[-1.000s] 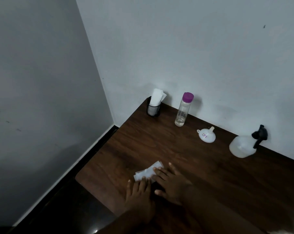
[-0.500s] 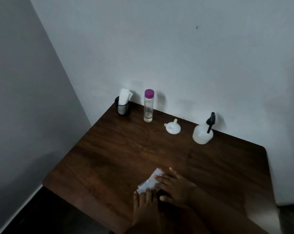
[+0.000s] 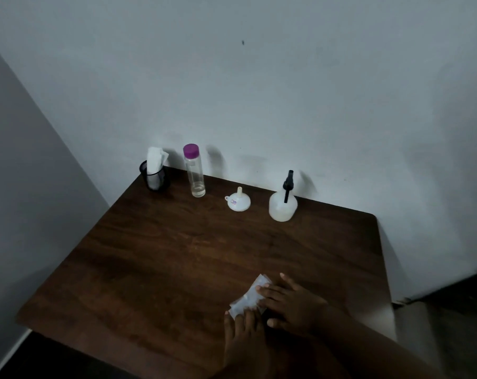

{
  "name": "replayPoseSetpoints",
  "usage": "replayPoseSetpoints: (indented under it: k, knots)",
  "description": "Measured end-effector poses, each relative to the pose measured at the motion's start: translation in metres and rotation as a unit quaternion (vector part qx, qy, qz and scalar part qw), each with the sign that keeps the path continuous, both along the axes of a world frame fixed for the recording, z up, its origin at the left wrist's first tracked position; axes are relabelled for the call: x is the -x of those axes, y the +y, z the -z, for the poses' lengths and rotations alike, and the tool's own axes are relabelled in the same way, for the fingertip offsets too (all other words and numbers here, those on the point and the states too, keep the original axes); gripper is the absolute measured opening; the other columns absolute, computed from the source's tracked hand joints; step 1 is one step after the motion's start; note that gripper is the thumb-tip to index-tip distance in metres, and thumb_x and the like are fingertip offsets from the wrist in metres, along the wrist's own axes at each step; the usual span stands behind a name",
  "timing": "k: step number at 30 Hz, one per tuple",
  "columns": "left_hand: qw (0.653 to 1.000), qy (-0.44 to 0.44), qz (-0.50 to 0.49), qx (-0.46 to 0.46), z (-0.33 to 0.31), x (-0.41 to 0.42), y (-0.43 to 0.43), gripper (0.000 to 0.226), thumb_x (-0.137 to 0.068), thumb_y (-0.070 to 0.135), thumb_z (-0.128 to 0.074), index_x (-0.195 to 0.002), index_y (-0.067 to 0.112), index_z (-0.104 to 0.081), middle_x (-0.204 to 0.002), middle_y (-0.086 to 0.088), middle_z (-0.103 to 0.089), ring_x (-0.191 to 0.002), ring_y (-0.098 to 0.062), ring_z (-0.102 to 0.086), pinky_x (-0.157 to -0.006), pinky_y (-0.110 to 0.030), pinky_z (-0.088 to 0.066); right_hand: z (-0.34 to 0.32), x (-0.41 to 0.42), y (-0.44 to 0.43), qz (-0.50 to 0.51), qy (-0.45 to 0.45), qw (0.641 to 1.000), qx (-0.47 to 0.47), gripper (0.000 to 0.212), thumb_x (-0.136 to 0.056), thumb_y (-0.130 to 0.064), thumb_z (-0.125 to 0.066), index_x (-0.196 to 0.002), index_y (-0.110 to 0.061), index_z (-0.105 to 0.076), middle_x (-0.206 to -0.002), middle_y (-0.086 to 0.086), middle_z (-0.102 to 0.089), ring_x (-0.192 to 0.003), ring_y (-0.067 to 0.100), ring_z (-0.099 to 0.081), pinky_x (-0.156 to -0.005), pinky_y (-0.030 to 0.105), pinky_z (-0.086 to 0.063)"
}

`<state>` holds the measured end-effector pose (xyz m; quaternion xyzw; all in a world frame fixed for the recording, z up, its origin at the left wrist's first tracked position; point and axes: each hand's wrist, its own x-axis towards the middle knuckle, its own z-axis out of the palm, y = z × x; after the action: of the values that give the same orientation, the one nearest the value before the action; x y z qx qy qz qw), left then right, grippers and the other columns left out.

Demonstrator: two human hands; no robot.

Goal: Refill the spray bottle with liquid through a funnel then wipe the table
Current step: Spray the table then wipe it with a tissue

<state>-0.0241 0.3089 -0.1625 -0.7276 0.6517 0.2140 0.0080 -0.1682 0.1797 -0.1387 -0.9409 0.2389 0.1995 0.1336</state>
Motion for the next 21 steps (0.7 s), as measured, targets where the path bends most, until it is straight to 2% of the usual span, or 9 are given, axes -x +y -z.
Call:
replayPoseSetpoints:
  k: [2,5,7,9,11,15,18,19,21]
  knots:
    - [1.000,-0.002,0.015,0.003,0.001,0.012,-0.001,0.051,-0.074,0.053,-0.052,-0.103,0.020,-0.079,-0.098,-0.004,-0.077,-0.086,-0.025,-0.073,-0.100,-0.056,-0.032,0.000,0.014,0.002,0.008,0.012,1.000,0.004,0.084,-0.091,-0.072,0.002,-0.156,-0.025,-0.022,-0.167,0.002,-0.009,-0.155,0.017,-0.002,-0.122,0.054,0.010]
    - [0.999,-0.007,0.039,-0.002,-0.003,0.027,-0.002,0.056,-0.072,0.058,-0.055,-0.104,0.020,-0.079,-0.099,-0.004,-0.076,-0.087,-0.025,-0.072,-0.101,-0.056,-0.032,0.004,0.032,0.006,0.020,0.004,1.000,0.021,0.091,-0.087,-0.073,0.005,-0.155,-0.023,-0.026,-0.167,0.004,-0.013,-0.154,0.019,-0.006,-0.122,0.055,0.010]
    - [0.998,-0.018,0.056,0.005,-0.001,0.035,-0.002,0.056,-0.073,0.057,-0.052,-0.106,0.020,-0.078,-0.101,-0.005,-0.076,-0.090,-0.026,-0.073,-0.104,-0.056,-0.029,0.004,0.045,0.009,0.036,-0.007,0.998,0.042,0.084,-0.094,-0.072,-0.002,-0.151,-0.022,-0.037,-0.163,0.006,-0.027,-0.151,0.022,-0.021,-0.119,0.054,0.009]
    - [0.997,-0.039,0.072,0.013,-0.001,0.041,-0.002,0.056,-0.073,0.050,-0.048,-0.107,0.017,-0.077,-0.105,-0.008,-0.076,-0.096,-0.028,-0.072,-0.114,-0.056,-0.016,0.011,0.062,0.013,0.074,0.026,0.996,0.051,0.065,-0.101,-0.067,-0.016,-0.141,-0.030,-0.051,-0.152,0.002,-0.048,-0.141,0.019,-0.044,-0.115,0.050,0.002]
    - [0.994,-0.051,0.091,0.010,-0.001,0.048,-0.004,0.057,-0.070,0.048,-0.047,-0.107,0.016,-0.077,-0.107,-0.009,-0.075,-0.099,-0.029,-0.072,-0.116,-0.055,-0.008,0.021,0.077,0.018,0.088,0.060,0.993,0.048,0.057,-0.101,-0.066,-0.023,-0.134,-0.036,-0.058,-0.145,-0.004,-0.056,-0.131,0.013,-0.055,-0.115,0.048,-0.001]
    - [0.987,-0.058,0.148,-0.002,-0.006,0.055,-0.008,0.061,-0.072,0.051,-0.047,-0.114,0.015,-0.074,-0.114,-0.010,-0.073,-0.109,-0.031,-0.069,-0.107,-0.060,-0.020,0.025,0.095,0.034,0.125,0.043,0.989,0.062,0.059,-0.100,-0.064,-0.020,-0.130,-0.036,-0.063,-0.137,-0.006,-0.063,-0.124,0.011,-0.061,-0.116,0.047,-0.002]
    - [0.975,-0.078,0.206,0.027,-0.009,0.055,-0.011,0.062,-0.077,0.050,-0.045,-0.119,0.014,-0.072,-0.121,-0.011,-0.071,-0.117,-0.031,-0.065,-0.111,-0.057,-0.016,0.022,0.100,0.050,0.163,0.020,0.984,0.072,0.060,-0.101,-0.062,-0.018,-0.131,-0.031,-0.060,-0.133,-0.003,-0.066,-0.121,0.013,-0.064,-0.117,0.047,-0.002]
    - [0.969,-0.085,0.231,0.029,-0.012,0.053,-0.013,0.062,-0.081,0.049,-0.043,-0.126,0.014,-0.067,-0.131,-0.012,-0.065,-0.125,-0.033,-0.059,-0.115,-0.056,-0.010,0.021,0.101,0.056,0.187,0.022,0.980,0.068,0.059,-0.101,-0.062,-0.018,-0.136,-0.030,-0.054,-0.135,-0.002,-0.064,-0.124,0.015,-0.061,-0.117,0.047,-0.003]
    - [0.952,-0.090,0.287,0.051,-0.015,0.044,-0.020,0.066,-0.093,0.047,-0.035,-0.149,0.012,-0.040,-0.157,-0.016,-0.036,-0.148,-0.036,-0.029,-0.121,-0.058,0.004,0.021,0.103,0.068,0.208,0.022,0.975,0.070,0.061,-0.101,-0.062,-0.016,-0.150,-0.029,-0.030,-0.158,0.001,-0.040,-0.144,0.019,-0.038,-0.120,0.047,0.000]
